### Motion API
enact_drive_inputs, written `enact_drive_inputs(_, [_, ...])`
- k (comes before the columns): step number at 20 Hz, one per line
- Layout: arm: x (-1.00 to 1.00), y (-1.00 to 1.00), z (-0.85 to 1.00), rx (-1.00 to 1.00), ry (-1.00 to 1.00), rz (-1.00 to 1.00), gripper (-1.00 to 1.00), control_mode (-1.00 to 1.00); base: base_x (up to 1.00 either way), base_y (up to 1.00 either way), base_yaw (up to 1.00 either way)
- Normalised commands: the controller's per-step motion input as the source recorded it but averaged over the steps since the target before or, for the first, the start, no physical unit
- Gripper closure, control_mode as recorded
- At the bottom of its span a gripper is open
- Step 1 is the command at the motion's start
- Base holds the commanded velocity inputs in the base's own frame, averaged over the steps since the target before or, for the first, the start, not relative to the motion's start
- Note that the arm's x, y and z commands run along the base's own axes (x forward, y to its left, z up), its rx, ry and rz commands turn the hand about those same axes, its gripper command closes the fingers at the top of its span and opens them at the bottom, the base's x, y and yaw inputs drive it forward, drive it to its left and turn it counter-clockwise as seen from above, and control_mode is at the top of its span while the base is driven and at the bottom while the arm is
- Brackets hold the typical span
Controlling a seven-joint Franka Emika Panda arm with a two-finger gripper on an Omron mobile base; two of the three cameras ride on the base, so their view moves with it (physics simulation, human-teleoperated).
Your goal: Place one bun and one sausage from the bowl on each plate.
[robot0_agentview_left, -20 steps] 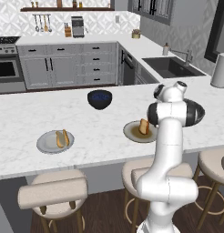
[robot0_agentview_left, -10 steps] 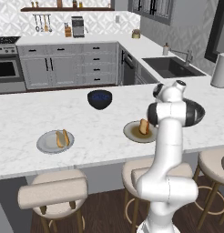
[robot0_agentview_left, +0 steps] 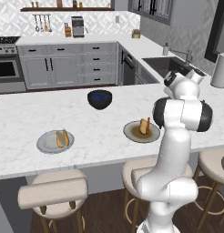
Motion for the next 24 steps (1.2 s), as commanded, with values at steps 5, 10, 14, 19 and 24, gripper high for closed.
enact_drive_inputs(5, [-0.99, 1.0, 0.9, -0.27, 0.05, 0.3, 1.0, -1.0, 0.0, 0.0, 0.0])
enact_drive_inputs(10, [-0.85, 1.0, 0.53, -0.29, 0.14, 0.44, 1.0, -1.0, 0.0, 0.0, 0.0])
enact_drive_inputs(14, [-0.73, 1.0, 0.05, -0.21, 0.27, 0.42, 1.0, -1.0, 0.0, 0.0, 0.0])
enact_drive_inputs(19, [-0.09, 0.9, -0.26, 0.04, 0.27, 0.24, 1.0, -1.0, 0.0, 0.0, 0.0])
enact_drive_inputs(24, [-0.15, 0.92, -0.11, 0.17, 0.03, 0.23, 1.0, -1.0, 0.0, 0.0, 0.0])
